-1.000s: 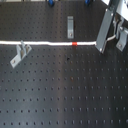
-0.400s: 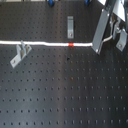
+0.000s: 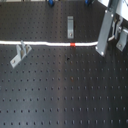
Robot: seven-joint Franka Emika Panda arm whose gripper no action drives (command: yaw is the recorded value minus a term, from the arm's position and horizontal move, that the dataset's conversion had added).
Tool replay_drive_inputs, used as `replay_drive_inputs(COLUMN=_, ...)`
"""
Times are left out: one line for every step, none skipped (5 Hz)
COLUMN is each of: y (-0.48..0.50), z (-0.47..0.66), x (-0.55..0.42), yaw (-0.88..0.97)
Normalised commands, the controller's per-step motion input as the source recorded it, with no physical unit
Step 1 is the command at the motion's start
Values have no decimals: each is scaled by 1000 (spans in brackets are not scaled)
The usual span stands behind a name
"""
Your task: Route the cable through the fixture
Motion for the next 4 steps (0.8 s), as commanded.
replay_drive_inputs(y=-115, z=2, x=10, yaw=-209)
replay_drive_inputs(y=-234, z=-1, x=-14, yaw=-137)
replay_drive_inputs(y=-313, z=-97, x=13, yaw=-123)
replay_drive_inputs(y=74, z=-51, x=16, yaw=0)
